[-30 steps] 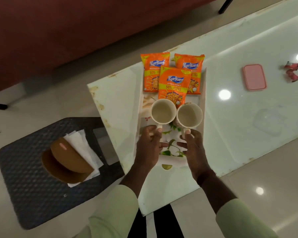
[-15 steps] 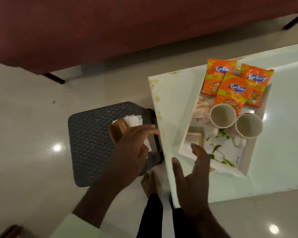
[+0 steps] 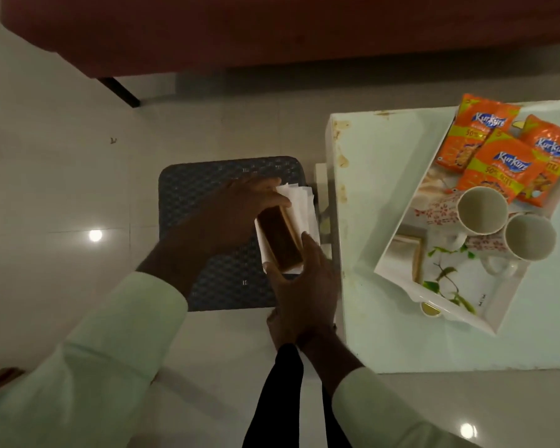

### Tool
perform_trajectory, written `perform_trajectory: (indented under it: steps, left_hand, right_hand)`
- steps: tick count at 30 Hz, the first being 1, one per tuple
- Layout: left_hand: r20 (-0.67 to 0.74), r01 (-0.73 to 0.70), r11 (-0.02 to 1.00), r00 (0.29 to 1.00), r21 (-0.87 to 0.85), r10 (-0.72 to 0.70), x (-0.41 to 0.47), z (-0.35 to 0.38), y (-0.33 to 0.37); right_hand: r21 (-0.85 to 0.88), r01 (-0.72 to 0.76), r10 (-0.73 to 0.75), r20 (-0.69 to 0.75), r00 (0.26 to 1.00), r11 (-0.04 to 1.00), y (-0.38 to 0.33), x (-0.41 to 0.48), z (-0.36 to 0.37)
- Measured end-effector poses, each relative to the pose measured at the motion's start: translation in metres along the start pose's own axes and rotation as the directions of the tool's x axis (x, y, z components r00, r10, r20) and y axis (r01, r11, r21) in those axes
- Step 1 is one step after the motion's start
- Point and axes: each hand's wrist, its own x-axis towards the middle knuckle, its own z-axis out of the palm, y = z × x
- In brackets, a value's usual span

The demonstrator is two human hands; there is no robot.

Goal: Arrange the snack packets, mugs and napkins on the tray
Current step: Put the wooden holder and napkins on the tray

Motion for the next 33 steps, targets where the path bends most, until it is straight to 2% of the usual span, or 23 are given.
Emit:
perform_trajectory:
  steps: [6,14,17,22,26,30,33]
  left_hand:
    - [-0.038,-0.039,0.995,0.999,-0.090,0.036,0.001,0.002,-0.005]
    - [-0.058,-0.041,0.988,0.998,-0.150,0.033,0.000,-0.002,0.004]
    - [-0.095,-0.058,0.969,0.995,-0.241,0.036,0.001,0.008,0.018]
    - [-0.208,-0.171,0.947,0.971,-0.274,0.115,0.019,0.040,0.053]
    - [-0.154,-0.228,0.894,0.971,-0.385,0.182,0.048,0.070,0.082]
    - [-0.130,-0.343,0.858,0.939,-0.382,0.317,0.078,0.092,0.117]
    - [-0.137,-0.411,0.847,0.911,-0.337,0.388,0.098,0.107,0.138]
  right_hand:
    - [-0.120,0.004,-0.008,-0.025,1.000,0.993,0.006,0.004,0.009]
    - [0.088,-0.092,0.092,0.010,0.996,0.992,0.008,0.003,-0.011]
    - [0.086,-0.086,0.091,-0.056,0.994,0.993,0.018,0.004,-0.030]
    - [0.145,-0.035,0.043,-0.050,0.998,0.989,0.065,0.004,-0.085]
    - [0.092,-0.015,0.019,-0.047,0.999,0.996,0.115,0.007,-0.135]
    - [-0.002,-0.007,0.007,-0.062,0.998,1.000,0.160,0.009,-0.171]
    - [0.026,-0.013,0.016,-0.108,0.994,1.000,0.186,0.013,-0.184]
